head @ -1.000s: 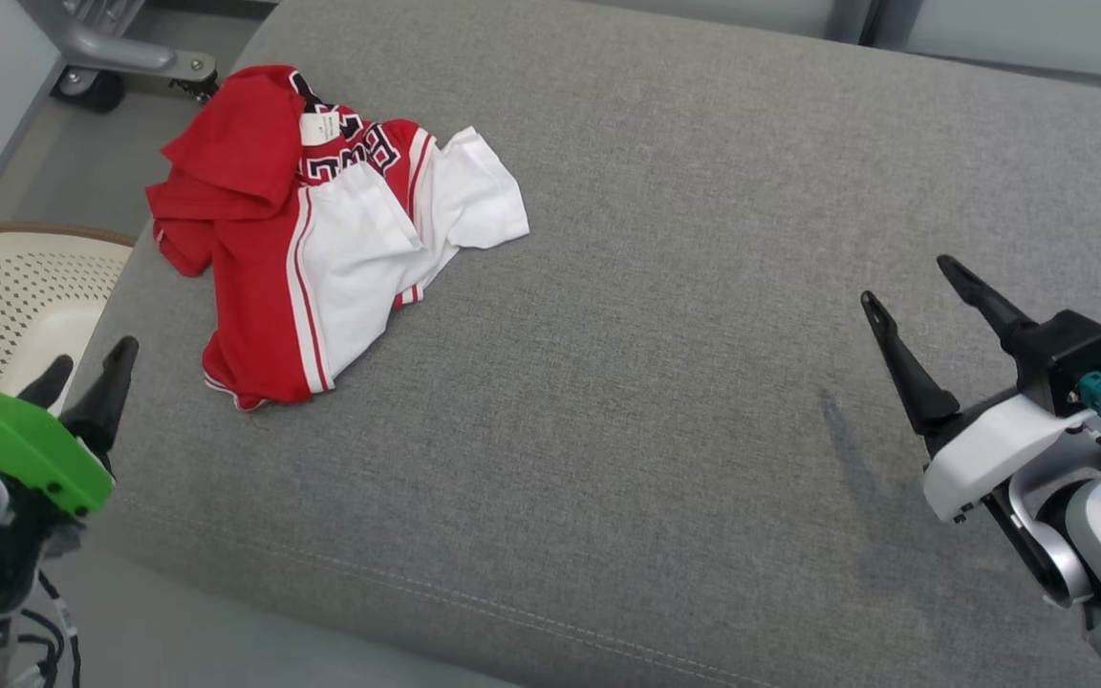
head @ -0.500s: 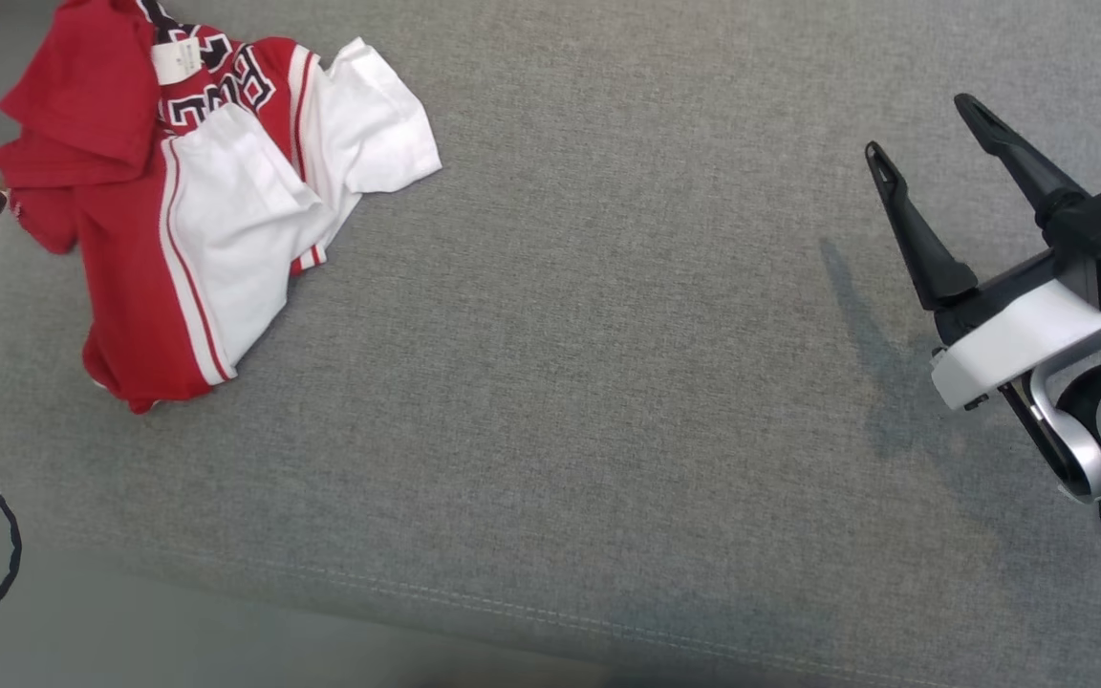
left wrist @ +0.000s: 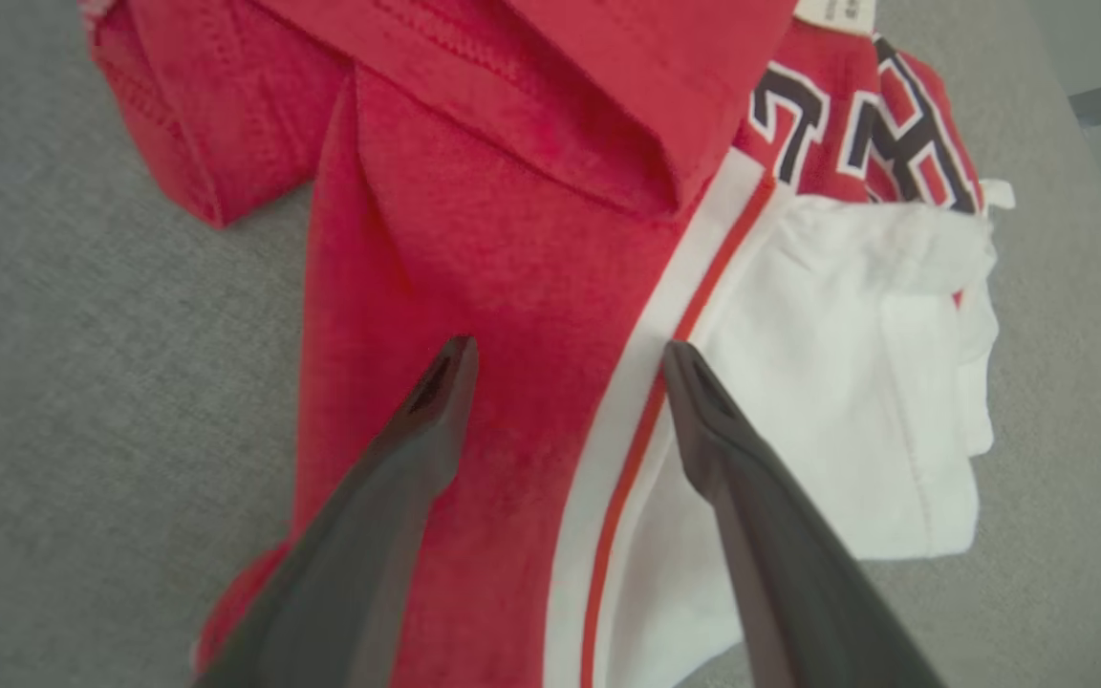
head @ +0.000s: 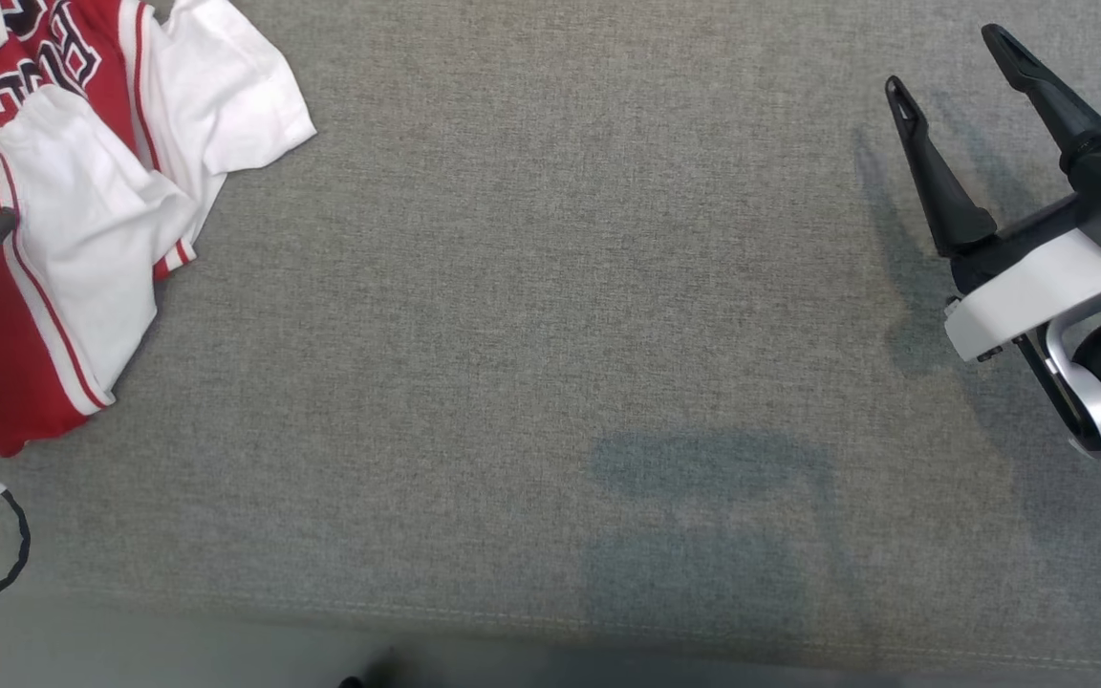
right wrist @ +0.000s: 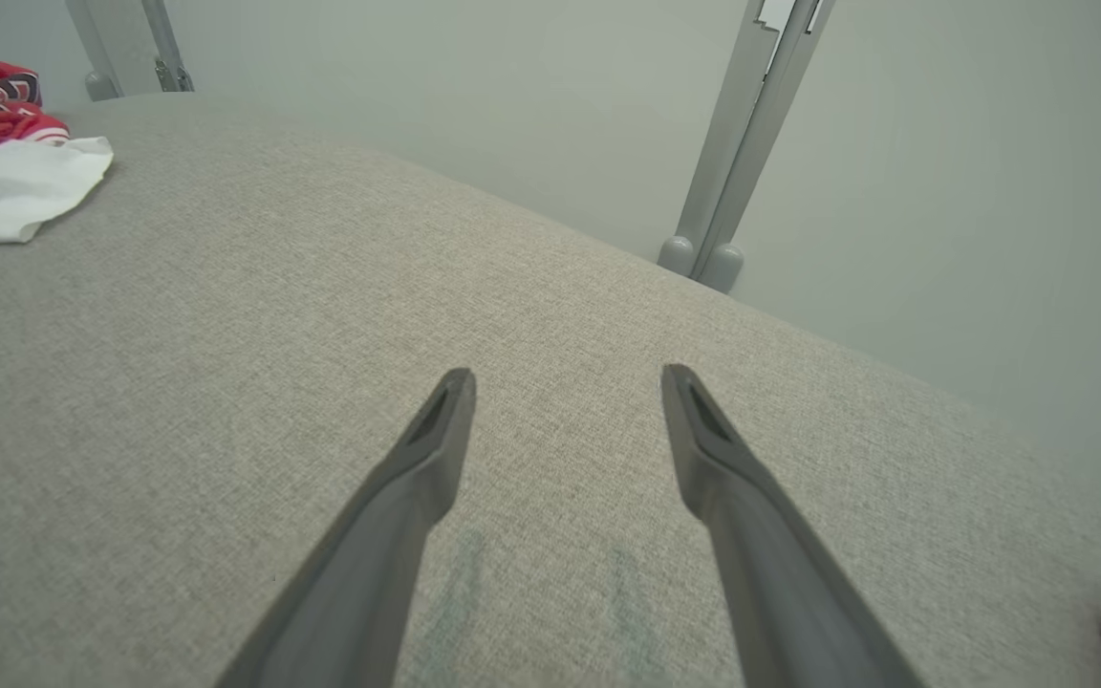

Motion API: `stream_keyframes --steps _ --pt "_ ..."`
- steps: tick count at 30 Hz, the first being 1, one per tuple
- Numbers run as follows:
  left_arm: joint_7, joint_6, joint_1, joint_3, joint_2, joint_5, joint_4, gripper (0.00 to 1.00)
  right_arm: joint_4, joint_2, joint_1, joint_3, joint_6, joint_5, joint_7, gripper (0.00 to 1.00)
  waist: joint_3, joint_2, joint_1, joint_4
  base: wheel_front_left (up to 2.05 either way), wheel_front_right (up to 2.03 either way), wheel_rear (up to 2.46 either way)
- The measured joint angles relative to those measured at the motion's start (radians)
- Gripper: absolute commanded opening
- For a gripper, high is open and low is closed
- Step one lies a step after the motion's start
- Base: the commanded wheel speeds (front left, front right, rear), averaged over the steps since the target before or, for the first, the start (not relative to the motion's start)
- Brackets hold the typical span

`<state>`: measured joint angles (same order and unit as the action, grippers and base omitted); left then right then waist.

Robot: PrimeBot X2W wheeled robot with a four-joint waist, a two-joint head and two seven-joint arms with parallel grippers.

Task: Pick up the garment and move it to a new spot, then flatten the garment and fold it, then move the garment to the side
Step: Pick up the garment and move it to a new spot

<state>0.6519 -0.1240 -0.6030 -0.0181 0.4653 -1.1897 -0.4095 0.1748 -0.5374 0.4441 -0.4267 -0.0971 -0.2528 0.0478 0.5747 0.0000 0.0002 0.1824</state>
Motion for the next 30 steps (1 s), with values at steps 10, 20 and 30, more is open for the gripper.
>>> stream_keyframes --steps 10,20,30 --pt "0.005 0.000 -0.047 -0.005 -0.014 0.026 -0.067 0.57 -0.018 0.005 0.007 0.000 0.000 0.000 -0.003 1.00 0.022 0.0000 -0.0001 -0.029 0.00 0.00 0.00" --pt "-0.012 0.023 -0.095 0.028 -0.105 -0.045 -0.026 0.00 -0.058 0.024 0.009 -0.002 0.000 0.000 -0.023 1.00 0.014 0.0000 -0.0001 -0.037 0.00 0.00 0.00" --pt "-0.015 0.157 -0.179 -0.051 -0.177 -0.067 0.236 0.00 -0.115 0.044 -0.008 -0.010 0.000 -0.003 -0.064 1.00 -0.049 0.0001 -0.0001 -0.027 0.00 0.00 0.00"
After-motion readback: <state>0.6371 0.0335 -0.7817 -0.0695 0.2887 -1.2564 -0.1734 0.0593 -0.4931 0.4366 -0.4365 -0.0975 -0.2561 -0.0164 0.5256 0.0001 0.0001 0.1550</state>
